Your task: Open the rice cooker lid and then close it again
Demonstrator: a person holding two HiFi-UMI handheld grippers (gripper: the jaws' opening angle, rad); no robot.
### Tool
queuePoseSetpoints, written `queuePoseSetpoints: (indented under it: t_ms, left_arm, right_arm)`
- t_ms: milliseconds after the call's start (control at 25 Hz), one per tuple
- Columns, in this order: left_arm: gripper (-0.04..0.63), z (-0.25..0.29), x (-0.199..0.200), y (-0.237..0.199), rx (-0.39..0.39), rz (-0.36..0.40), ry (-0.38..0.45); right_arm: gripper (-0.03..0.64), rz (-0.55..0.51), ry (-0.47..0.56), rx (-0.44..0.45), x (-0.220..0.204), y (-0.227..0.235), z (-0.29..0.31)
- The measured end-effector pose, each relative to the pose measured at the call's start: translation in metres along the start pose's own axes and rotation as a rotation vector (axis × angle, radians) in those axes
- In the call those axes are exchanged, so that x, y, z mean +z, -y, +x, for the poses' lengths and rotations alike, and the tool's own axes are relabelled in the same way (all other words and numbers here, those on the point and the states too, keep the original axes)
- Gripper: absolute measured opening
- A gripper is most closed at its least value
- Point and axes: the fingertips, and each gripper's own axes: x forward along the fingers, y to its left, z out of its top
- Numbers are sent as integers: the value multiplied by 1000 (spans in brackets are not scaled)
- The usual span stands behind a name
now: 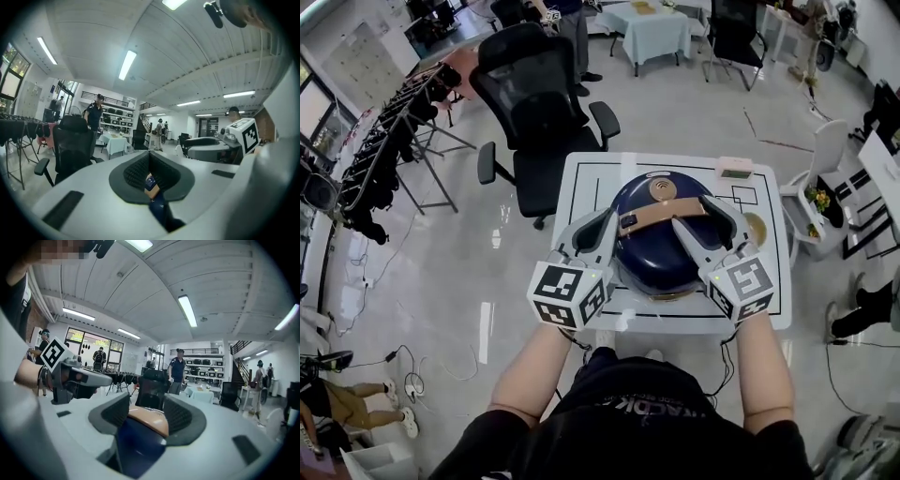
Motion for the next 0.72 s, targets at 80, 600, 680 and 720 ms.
queuePoseSetpoints:
  t_ms: [80,600,680,720]
  left_arm:
    - [2,5,-5,-1,-28,-3,-16]
    - [2,35,-33,1,-186,19,-113]
    - [2,37,-34,3,-209,42,-122]
    - [2,38,-35,3,-220,55,-128]
  right_arm:
    - [218,-51,-38,-7,-6,-3,4]
    - [216,-473,-284,-66,-41,-7,19]
    - [216,-544,-309,-86,-43,-6,22]
    - [216,-574,-323,-92,-45,-6,24]
